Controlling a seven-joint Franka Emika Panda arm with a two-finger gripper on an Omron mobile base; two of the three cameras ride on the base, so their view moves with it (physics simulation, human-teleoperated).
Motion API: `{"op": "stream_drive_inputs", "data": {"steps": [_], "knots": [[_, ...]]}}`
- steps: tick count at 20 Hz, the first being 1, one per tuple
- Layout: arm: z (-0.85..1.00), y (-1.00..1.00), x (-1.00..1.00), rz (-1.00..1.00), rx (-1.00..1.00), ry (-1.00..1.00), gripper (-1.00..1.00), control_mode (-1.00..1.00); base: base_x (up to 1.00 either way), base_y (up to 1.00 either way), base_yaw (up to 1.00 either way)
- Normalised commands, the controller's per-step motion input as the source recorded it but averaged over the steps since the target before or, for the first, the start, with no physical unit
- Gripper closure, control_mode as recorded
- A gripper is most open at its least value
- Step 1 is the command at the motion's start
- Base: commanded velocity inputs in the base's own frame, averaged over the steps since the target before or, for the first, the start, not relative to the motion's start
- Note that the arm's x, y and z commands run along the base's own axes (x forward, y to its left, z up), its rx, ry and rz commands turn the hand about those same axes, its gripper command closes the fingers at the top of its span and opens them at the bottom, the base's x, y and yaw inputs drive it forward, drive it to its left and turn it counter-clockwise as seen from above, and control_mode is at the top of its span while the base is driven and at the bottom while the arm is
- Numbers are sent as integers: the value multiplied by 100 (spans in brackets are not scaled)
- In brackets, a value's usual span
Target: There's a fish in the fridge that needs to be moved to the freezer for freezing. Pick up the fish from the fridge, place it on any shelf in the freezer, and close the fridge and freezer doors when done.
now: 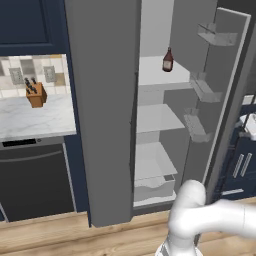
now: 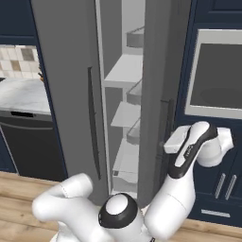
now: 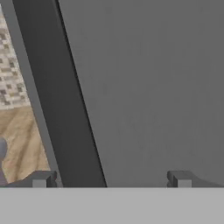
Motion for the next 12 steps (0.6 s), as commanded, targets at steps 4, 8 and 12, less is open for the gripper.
{"op": "stream_drive_inputs", "data": {"steps": [4, 8, 12], "knots": [[0, 94, 0, -9, -2, 0, -100, -100, 0, 0, 0], [0, 88, 0, -34, -1, 0, -100, -100, 0, 0, 0], [0, 82, 11, -40, 0, 0, -100, -100, 0, 0, 0]]}}
